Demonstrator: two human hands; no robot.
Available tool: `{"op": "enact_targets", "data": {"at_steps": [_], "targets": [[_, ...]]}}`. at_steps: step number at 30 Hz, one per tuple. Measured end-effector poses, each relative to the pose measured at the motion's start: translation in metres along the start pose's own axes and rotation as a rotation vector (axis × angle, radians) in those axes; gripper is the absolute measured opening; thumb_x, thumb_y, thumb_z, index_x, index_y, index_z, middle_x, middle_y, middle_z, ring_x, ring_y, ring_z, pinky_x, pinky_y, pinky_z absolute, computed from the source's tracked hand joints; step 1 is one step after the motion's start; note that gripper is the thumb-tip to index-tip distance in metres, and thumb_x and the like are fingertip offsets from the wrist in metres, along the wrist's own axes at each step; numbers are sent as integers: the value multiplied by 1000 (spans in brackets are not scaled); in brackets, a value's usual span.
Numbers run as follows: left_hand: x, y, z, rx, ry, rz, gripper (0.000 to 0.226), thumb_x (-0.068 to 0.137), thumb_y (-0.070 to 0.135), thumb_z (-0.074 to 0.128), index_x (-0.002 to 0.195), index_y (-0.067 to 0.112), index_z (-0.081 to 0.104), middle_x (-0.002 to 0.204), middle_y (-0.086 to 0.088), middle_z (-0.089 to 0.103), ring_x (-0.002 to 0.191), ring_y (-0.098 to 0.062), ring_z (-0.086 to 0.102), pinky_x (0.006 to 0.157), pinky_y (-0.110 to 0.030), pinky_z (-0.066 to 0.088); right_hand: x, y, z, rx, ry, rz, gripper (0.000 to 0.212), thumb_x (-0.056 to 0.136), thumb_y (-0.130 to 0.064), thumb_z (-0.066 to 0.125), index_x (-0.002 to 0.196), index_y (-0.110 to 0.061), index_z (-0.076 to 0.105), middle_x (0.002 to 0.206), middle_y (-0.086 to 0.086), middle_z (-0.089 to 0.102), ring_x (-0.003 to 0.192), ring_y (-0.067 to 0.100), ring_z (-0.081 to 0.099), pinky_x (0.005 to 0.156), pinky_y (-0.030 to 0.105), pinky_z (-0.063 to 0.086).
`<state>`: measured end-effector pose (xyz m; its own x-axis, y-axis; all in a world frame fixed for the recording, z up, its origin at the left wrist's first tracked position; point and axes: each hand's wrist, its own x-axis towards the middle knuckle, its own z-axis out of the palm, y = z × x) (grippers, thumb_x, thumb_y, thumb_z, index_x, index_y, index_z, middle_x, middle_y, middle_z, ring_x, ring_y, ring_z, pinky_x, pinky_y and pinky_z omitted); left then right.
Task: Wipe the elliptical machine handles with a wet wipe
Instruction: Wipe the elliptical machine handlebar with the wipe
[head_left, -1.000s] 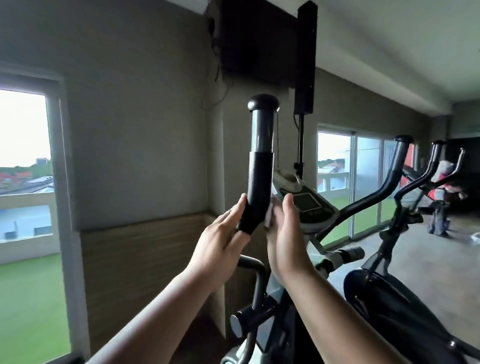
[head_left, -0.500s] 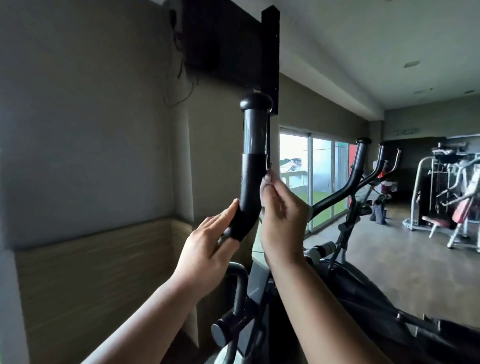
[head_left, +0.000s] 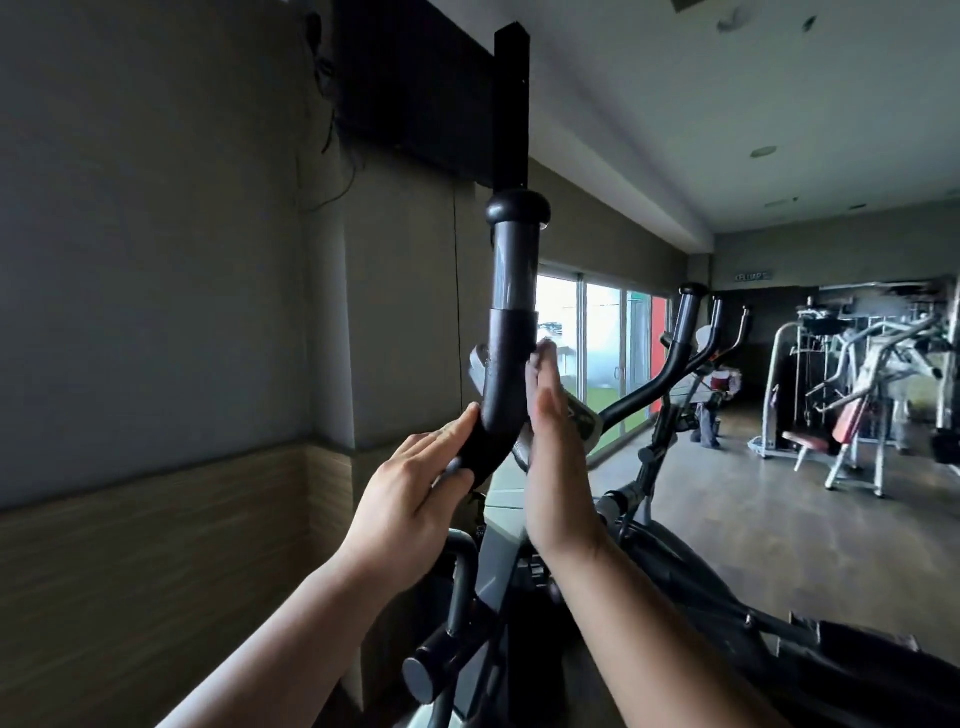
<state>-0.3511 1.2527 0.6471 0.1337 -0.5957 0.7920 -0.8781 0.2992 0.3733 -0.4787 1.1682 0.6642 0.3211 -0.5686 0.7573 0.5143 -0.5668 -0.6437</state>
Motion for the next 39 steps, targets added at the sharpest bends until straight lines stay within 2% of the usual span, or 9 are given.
{"op": "enact_targets", "data": {"at_steps": [5,10,14,19,24,28,32,35,39], "targets": [[2,-8,-2,-14,-7,52,58,94,23,54,152,23,49,136,17,65,121,-4,57,102,-18,44,-24,24,9,-471,-62,-327,81,105,-41,36,164,-10,-9,176,6,-7,161,7,12,130,31,17],[2,-17,-3,-1,-18,71,55,97,22,48,152,28,49,143,22,59,126,-1,53,104,-15,42,18,19,-8,-818,-27,-528,77,106,-34,40,161,5,1,173,22,-8,163,35,0,131,55,14],[3,-29,-6,22,-44,77,53,97,27,48,150,31,51,141,26,58,124,-3,53,104,-19,43,-10,35,-16,-1117,-115,-633,77,107,-42,39,162,2,8,174,17,-4,162,37,5,130,55,17],[9,-47,-5,-19,-49,40,48,95,36,52,142,35,58,118,27,61,113,-4,53,99,-28,47,31,-17,-43,-1442,-220,-724,76,108,-52,31,164,-6,8,174,12,-1,163,33,5,131,52,15],[12,-48,0,-87,-23,39,44,96,38,51,138,33,62,110,25,59,110,-5,57,97,-30,48,21,-18,-50,-1772,-451,-893,83,103,-55,46,164,-9,14,174,10,8,163,28,8,132,50,14],[17,-49,1,-131,-30,33,42,94,38,52,133,33,65,113,23,62,112,-3,57,96,-24,47,40,-47,-39,-1849,-380,-820,79,104,-54,40,164,-8,19,174,12,14,162,28,9,132,49,7],[26,-60,-3,-193,-75,83,35,92,38,59,125,34,69,102,25,62,101,4,60,86,-12,44,30,-45,-34,-1976,-579,-893,80,103,-58,43,162,-6,28,172,13,23,161,30,16,131,50,11],[33,-72,-5,-260,-141,127,35,92,42,60,125,34,70,105,23,63,100,2,63,86,-19,50,41,-70,-28,-2033,-487,-802,80,101,-59,42,161,-7,33,171,13,26,161,30,18,131,51,10],[39,-85,-5,-349,-212,203,35,94,39,63,128,31,69,112,26,62,105,5,61,90,-19,50,30,-63,-13,-2081,-694,-720,79,99,-58,47,161,-11,32,168,12,32,159,29,23,132,48,10]]}}
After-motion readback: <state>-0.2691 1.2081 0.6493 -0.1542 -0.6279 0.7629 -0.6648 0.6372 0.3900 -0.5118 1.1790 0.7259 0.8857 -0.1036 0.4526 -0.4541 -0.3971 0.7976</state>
